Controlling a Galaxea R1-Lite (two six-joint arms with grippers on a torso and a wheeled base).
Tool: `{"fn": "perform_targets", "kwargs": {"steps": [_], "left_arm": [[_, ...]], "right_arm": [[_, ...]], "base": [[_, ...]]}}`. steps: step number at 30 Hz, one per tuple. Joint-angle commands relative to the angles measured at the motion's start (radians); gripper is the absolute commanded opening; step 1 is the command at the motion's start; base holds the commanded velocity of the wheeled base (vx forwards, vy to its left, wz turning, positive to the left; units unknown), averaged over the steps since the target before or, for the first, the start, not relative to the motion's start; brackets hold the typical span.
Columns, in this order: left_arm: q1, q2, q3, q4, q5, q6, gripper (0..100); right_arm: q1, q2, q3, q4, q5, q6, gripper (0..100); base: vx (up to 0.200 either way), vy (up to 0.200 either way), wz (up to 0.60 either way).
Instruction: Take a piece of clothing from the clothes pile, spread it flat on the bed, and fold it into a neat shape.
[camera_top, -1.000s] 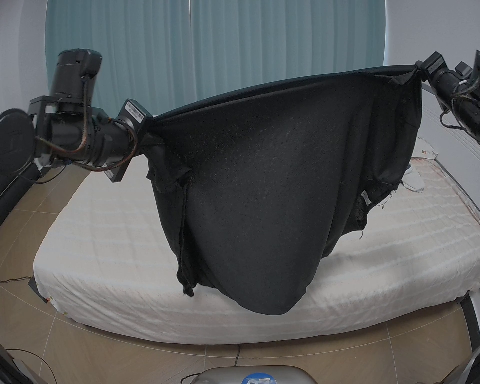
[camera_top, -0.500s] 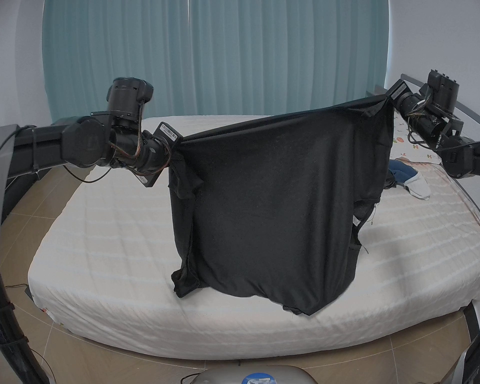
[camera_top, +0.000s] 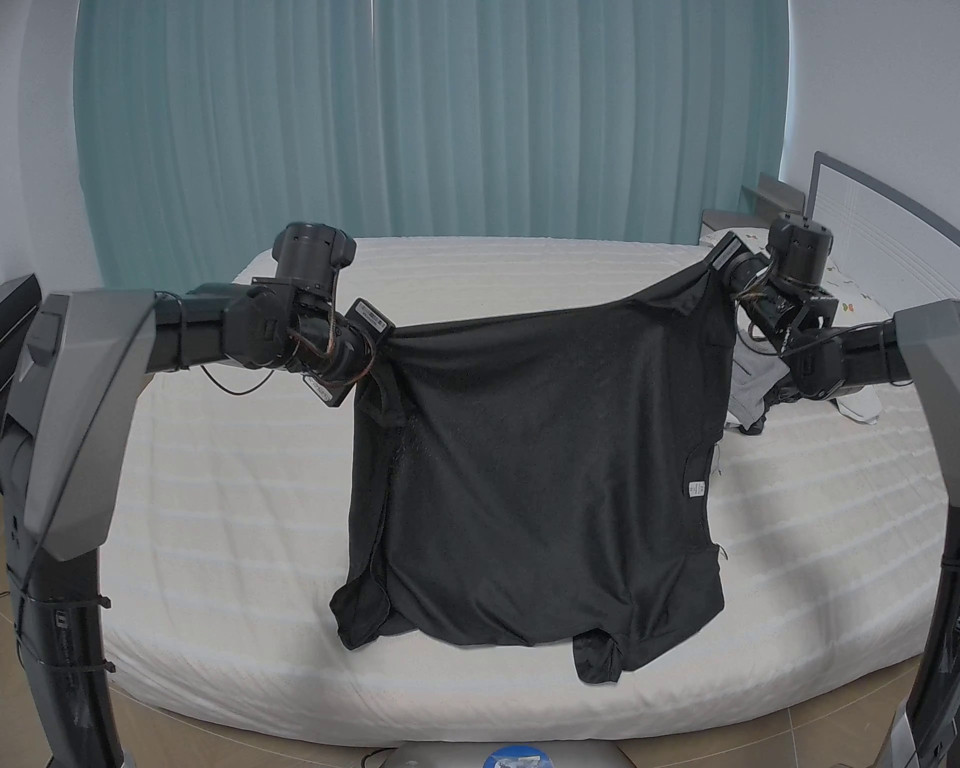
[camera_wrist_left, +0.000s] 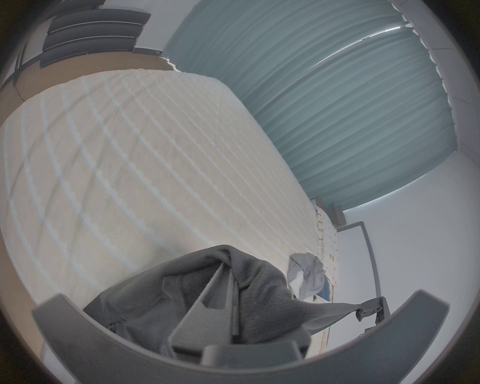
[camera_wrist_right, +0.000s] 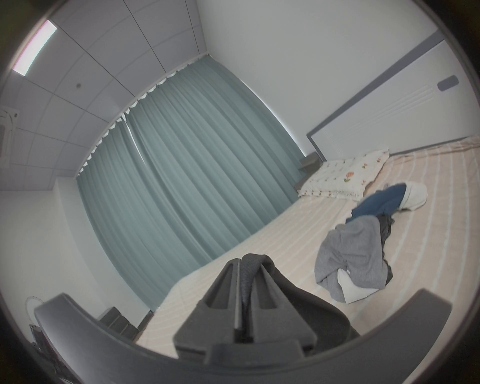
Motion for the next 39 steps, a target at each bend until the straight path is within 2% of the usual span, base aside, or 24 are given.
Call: {"fn": "perform_targets", "kwargs": {"steps": [1, 10, 11, 12, 17, 22, 25, 28, 32, 36, 39], "left_arm": [[0.004, 0.163, -0.076, 0.000, 0.003, -0.014, 0], [0.004, 0.230, -0.077, -0.018, -0.010, -0.040, 0], [0.004, 0.249, -0.077, -0.020, -0.011, -0.041, 0], [0.004, 0.258, -0.077, -0.024, -0.011, -0.041, 100], [0.005, 0.312, -0.077, -0.055, -0.008, -0.054, 100], [0.022, 0.355, -0.077, -0.040, 0.006, -0.043, 100], [0.038, 0.362, -0.077, 0.011, 0.018, -0.032, 100], [0.065, 0.353, -0.077, 0.121, 0.012, 0.029, 100], [0.088, 0.332, -0.077, 0.132, 0.010, 0.043, 100], [0.119, 0.278, -0.067, 0.167, -0.054, 0.044, 100], [0.136, 0.243, -0.053, 0.241, -0.122, 0.052, 100]], "right_arm": [[0.012, 0.169, -0.038, -0.055, -0.009, 0.006, 0], [0.034, 0.270, -0.040, -0.085, -0.009, 0.009, 0], [0.040, 0.298, -0.041, -0.085, -0.009, 0.010, 100], [0.043, 0.311, -0.041, -0.085, -0.009, 0.010, 100], [0.052, 0.368, -0.035, -0.085, -0.007, 0.009, 100], [0.032, 0.373, 0.043, -0.002, 0.002, 0.006, 100], [0.014, 0.348, 0.101, 0.032, 0.013, -0.002, 100], [-0.023, 0.298, 0.163, 0.038, 0.070, -0.004, 100], [-0.052, 0.265, 0.159, 0.027, 0.089, 0.010, 100], [-0.074, 0.235, 0.152, -0.019, 0.071, 0.093, 100], [-0.080, 0.190, 0.216, -0.008, 0.093, 0.125, 100]], "base": [[0.000, 0.000, 0.00], [0.000, 0.000, 0.00], [0.000, 0.000, 0.00], [0.000, 0.000, 0.00], [0.000, 0.000, 0.00], [0.000, 0.000, 0.00], [0.000, 0.000, 0.00], [0.000, 0.000, 0.00], [0.000, 0.000, 0.00], [0.000, 0.000, 0.00], [0.000, 0.000, 0.00]]}}
